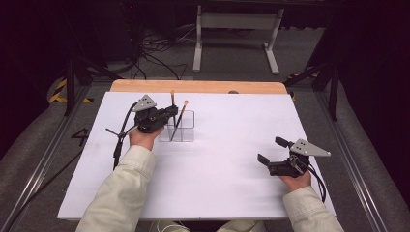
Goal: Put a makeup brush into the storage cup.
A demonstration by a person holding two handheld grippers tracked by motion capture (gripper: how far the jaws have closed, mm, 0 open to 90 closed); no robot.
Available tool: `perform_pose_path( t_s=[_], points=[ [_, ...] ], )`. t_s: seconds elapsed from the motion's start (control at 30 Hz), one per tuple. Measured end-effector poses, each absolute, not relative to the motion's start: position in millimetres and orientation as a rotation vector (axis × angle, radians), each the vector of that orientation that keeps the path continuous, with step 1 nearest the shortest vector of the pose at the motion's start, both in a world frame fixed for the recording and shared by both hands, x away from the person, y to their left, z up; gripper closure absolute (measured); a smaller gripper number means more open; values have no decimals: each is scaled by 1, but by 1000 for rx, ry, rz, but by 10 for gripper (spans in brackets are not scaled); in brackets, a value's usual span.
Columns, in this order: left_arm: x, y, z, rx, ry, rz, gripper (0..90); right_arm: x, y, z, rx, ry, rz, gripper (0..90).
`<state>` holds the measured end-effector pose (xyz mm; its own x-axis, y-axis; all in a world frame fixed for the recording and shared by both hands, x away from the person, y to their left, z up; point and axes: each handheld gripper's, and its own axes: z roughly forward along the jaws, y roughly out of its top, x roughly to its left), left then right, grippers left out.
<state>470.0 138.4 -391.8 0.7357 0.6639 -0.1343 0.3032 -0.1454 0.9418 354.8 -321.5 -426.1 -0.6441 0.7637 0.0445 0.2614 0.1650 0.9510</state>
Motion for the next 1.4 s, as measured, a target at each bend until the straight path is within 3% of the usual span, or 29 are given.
perform_pose_path(
  t_s=[0.33,0.43,0.47,0.53,0.63,1.4],
  points=[
    [469,140,-394,1734,730,328,810,355,-322,-426,964,1996,1495,6],
    [467,141,-391,1731,716,295,496,354,-323,-425,958,1993,1506,6],
    [466,143,-390,1738,722,291,430,354,-323,-425,957,1990,1507,6],
    [463,146,-389,1756,741,294,299,355,-323,-425,959,1986,1508,6],
    [457,154,-387,1738,756,288,217,354,-323,-425,961,1989,1507,6],
    [389,200,-388,1698,686,325,82,355,-322,-424,940,1989,1509,5]
  ],
)
